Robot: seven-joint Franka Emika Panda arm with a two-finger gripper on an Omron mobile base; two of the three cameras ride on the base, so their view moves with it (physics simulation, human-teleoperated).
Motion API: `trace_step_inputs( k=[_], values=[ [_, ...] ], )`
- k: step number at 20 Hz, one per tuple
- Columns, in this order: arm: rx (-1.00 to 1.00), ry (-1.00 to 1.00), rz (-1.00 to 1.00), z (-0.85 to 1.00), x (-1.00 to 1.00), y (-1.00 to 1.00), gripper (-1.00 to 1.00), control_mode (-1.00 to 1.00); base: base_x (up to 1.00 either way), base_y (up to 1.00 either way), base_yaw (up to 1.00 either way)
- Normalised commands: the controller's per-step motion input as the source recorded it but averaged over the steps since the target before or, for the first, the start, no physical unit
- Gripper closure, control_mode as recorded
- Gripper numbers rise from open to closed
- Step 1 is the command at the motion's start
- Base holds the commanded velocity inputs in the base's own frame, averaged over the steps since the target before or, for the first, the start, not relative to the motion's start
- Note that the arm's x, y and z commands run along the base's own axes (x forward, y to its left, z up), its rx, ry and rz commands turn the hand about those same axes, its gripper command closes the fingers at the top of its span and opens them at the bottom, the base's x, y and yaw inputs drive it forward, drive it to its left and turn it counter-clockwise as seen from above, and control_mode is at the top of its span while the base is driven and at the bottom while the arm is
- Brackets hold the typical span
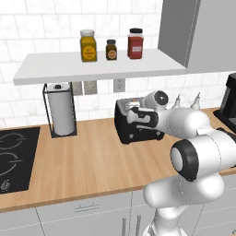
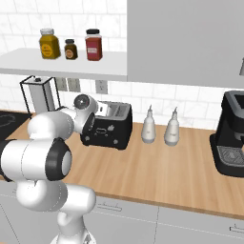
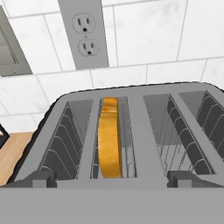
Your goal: Start the toaster. Once the lever pops up, take the bread to the plate on the dining counter.
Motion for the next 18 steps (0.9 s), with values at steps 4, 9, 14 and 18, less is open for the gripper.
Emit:
trace_step_inputs(
  k=[4, 9, 14, 18],
  values=[
    [0.0, 0.0, 0.0, 0.0, 0.0, 0.0, -1.0, -1.0, 0.0, 0.0, 0.0],
    [0.0, 0.0, 0.0, 0.0, 0.0, 0.0, -1.0, -1.0, 0.0, 0.0, 0.0],
    [0.0, 0.0, 0.0, 0.0, 0.0, 0.0, -1.0, -1.0, 0.0, 0.0, 0.0],
    [0.0, 0.0, 0.0, 0.0, 0.0, 0.0, -1.0, -1.0, 0.0, 0.0, 0.0]
  ],
)
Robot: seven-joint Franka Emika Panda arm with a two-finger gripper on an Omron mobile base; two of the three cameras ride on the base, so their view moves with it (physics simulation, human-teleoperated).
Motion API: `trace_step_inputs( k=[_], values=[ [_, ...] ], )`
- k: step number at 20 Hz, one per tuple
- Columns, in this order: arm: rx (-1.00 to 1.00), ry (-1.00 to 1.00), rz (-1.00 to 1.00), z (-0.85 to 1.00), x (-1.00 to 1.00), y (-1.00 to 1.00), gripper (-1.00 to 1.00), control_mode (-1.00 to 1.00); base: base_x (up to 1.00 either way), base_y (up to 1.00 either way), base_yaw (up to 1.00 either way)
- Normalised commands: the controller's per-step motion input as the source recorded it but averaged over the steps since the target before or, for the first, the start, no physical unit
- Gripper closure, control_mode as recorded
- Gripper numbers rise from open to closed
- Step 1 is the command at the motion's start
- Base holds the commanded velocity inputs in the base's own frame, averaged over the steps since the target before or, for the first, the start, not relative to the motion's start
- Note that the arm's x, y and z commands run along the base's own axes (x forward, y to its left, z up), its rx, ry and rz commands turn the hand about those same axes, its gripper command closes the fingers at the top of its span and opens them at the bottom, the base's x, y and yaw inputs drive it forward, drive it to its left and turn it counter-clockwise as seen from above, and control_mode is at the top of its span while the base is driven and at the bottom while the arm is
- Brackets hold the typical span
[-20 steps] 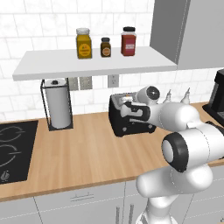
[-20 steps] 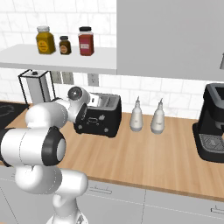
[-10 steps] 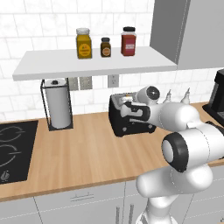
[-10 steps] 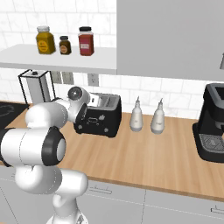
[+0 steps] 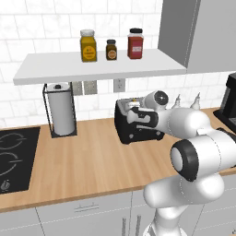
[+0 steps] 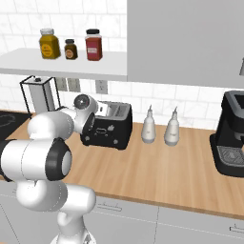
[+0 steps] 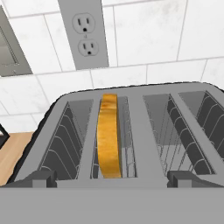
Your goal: Start the toaster. Once the lever pops up, take the bread to the plate on the dining counter.
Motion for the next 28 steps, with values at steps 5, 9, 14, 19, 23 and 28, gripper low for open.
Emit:
trace_step_inputs(
  k=[5, 9, 14, 19, 23, 28],
  values=[
    [0.0, 0.0, 0.0, 0.0, 0.0, 0.0, -1.0, -1.0, 0.0, 0.0, 0.0],
    [0.0, 0.0, 0.0, 0.0, 0.0, 0.0, -1.0, -1.0, 0.0, 0.0, 0.0],
    [0.0, 0.0, 0.0, 0.0, 0.0, 0.0, -1.0, -1.0, 0.0, 0.0, 0.0],
    [0.0, 0.0, 0.0, 0.0, 0.0, 0.0, -1.0, -1.0, 0.0, 0.0, 0.0],
    [0.0, 0.0, 0.0, 0.0, 0.0, 0.0, -1.0, -1.0, 0.0, 0.0, 0.0],
    [0.0, 0.0, 0.0, 0.0, 0.0, 0.0, -1.0, -1.0, 0.0, 0.0, 0.0]
  ],
)
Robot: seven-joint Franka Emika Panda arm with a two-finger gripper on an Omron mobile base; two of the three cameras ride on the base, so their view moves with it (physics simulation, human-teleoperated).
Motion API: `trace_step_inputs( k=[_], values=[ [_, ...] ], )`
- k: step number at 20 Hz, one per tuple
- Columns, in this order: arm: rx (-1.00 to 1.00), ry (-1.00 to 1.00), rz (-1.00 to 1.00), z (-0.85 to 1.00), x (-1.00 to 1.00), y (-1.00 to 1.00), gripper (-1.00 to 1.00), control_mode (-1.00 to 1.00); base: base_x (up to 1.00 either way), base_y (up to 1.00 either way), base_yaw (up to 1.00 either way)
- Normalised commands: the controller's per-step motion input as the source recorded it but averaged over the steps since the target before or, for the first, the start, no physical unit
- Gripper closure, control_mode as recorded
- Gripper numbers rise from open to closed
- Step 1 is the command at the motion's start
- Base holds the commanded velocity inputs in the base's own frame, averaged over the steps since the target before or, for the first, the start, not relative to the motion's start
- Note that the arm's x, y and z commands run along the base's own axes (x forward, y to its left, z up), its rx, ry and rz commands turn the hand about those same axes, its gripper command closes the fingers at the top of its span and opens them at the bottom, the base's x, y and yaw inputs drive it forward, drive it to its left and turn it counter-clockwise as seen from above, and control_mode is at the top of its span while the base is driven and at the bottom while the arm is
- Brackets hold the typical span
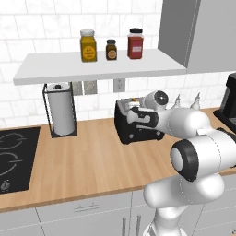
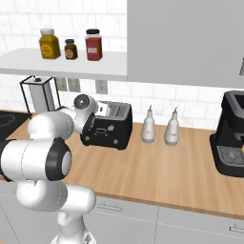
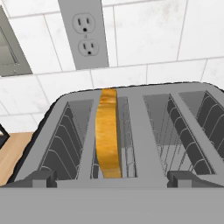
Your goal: Start the toaster. Once the lever pops up, take the bread to the plate on the dining counter.
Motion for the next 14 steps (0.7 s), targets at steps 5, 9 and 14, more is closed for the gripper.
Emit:
trace_step_inputs(
  k=[5, 9, 14],
  values=[
    [0.0, 0.0, 0.0, 0.0, 0.0, 0.0, -1.0, -1.0, 0.0, 0.0, 0.0],
    [0.0, 0.0, 0.0, 0.0, 0.0, 0.0, -1.0, -1.0, 0.0, 0.0, 0.0],
    [0.0, 0.0, 0.0, 0.0, 0.0, 0.0, -1.0, -1.0, 0.0, 0.0, 0.0]
  ],
)
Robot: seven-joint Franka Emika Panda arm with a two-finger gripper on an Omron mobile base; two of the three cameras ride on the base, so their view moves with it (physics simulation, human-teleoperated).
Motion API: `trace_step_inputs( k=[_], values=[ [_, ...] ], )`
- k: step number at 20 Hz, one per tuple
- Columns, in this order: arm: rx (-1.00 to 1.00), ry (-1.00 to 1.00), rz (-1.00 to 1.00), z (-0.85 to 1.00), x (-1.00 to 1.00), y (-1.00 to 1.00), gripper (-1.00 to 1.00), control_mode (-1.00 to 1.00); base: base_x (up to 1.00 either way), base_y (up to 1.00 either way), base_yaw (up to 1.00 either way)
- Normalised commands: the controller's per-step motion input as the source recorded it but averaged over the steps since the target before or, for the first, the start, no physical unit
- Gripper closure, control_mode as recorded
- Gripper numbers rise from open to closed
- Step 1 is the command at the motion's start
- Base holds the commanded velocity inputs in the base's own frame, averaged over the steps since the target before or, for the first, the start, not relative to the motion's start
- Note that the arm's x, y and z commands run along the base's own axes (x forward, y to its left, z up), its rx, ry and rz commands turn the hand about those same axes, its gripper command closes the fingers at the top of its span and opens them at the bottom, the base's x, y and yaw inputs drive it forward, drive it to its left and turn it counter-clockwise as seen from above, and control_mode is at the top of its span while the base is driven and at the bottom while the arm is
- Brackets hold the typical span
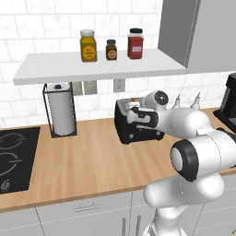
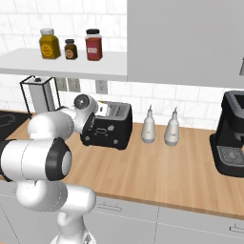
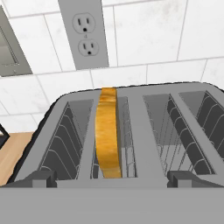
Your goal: Start the toaster. Once the lever pops up, take the bread to the plate on the dining counter.
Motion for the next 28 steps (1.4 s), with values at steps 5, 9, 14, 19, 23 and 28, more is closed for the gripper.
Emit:
trace_step_inputs(
  k=[5, 9, 14, 19, 23, 28],
  values=[
    [0.0, 0.0, 0.0, 0.0, 0.0, 0.0, -1.0, -1.0, 0.0, 0.0, 0.0],
    [0.0, 0.0, 0.0, 0.0, 0.01, 0.01, -1.0, -1.0, 0.0, 0.0, 0.0],
    [0.0, 0.0, 0.0, 0.0, 0.09, 0.0, -1.0, -1.0, 0.0, 0.0, 0.0],
    [0.0, 0.0, 0.0, 0.0, 0.18, 0.0, -1.0, -1.0, 0.0, 0.0, 0.0],
    [0.0, 0.0, 0.0, 0.0, 0.15, 0.0, -1.0, -1.0, 0.0, 0.0, 0.0],
    [0.0, 0.0, 0.0, 0.0, 0.08, 0.0, -1.0, -1.0, 0.0, 0.0, 0.0]
  ],
)
